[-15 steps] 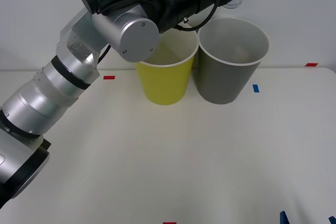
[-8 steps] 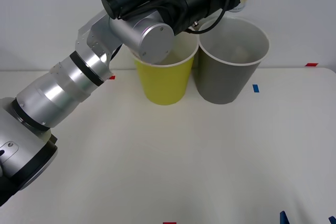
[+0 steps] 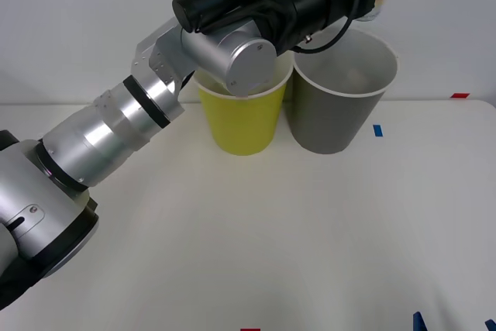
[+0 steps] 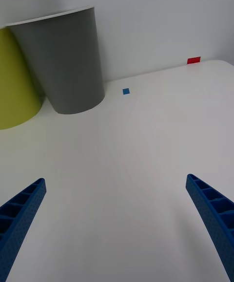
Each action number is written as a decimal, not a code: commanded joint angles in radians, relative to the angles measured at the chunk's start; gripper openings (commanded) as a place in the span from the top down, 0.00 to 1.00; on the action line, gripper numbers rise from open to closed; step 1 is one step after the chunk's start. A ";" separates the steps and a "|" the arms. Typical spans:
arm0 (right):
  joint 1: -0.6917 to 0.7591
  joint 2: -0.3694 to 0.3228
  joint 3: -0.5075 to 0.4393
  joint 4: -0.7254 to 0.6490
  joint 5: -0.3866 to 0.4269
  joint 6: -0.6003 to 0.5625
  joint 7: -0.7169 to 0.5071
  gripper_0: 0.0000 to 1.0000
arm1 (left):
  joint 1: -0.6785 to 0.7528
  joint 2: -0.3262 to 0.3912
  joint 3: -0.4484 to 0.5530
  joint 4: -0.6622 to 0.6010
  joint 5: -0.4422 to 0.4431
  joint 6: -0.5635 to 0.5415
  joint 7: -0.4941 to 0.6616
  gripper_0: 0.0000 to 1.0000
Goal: Put cans in the gray bin and PET bottles in the light green bin.
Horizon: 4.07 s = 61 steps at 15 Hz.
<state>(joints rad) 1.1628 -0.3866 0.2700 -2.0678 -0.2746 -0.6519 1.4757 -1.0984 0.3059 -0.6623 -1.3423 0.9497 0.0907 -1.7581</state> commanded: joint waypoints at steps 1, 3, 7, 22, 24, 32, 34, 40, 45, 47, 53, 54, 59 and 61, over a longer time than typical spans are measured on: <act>0.000 0.000 0.000 0.000 0.000 0.000 0.000 0.00 | -0.001 0.002 -0.053 0.035 0.012 -0.077 0.020 1.00; 0.000 0.000 0.000 0.000 0.000 0.000 0.000 0.00 | 0.000 0.005 -0.053 0.035 0.012 -0.077 0.023 1.00; 0.000 0.000 0.000 0.000 0.000 0.000 0.000 0.00 | -0.001 0.005 -0.054 0.035 0.011 -0.077 0.028 1.00; 0.000 0.000 0.000 0.000 0.000 0.000 0.000 0.00 | -0.006 0.022 -0.053 0.034 0.012 -0.077 0.048 0.00; 0.000 0.000 0.000 0.000 0.000 0.000 0.000 0.00 | -0.008 0.022 -0.053 0.034 0.012 -0.080 0.051 0.00; 0.000 0.000 0.000 0.000 0.000 0.000 0.000 0.00 | 0.011 0.145 -0.053 -0.046 -0.011 -0.091 0.042 0.00; 0.000 0.000 0.000 0.000 0.000 0.000 0.000 0.00 | 0.078 0.173 -0.053 -0.104 -0.031 -0.160 0.028 0.00; 0.000 0.000 0.000 0.000 0.000 0.000 0.000 0.00 | 0.252 0.360 -0.053 -0.273 -0.074 -0.249 0.023 0.00; 0.000 0.000 0.000 0.000 0.000 0.000 0.000 0.00 | 0.391 0.525 -0.046 -0.400 -0.065 -0.309 0.034 0.00; 0.000 0.000 0.000 0.000 0.000 0.000 0.000 0.00 | 0.448 0.568 -0.020 -0.451 -0.055 -0.310 0.037 0.00; 0.000 0.000 0.000 0.000 0.000 0.000 0.000 0.00 | 0.710 0.621 0.116 -0.606 -0.065 -0.310 0.032 0.00; 0.000 0.000 0.000 0.000 0.000 0.000 0.000 0.00 | 0.749 0.639 0.132 -0.630 -0.068 -0.310 0.032 0.00; 0.000 0.000 0.000 0.000 0.000 0.000 0.000 0.00 | 1.005 0.647 0.240 -0.758 -0.094 -0.310 0.022 0.00; 0.000 0.000 0.000 0.000 0.000 0.000 0.000 0.00 | 1.112 0.621 0.293 -0.799 -0.178 -0.309 0.023 0.00</act>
<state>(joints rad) 1.1628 -0.3866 0.2700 -2.0678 -0.2746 -0.6519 1.4757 -0.0396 0.9439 -0.4018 -2.1136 0.8223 -0.2195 -1.7347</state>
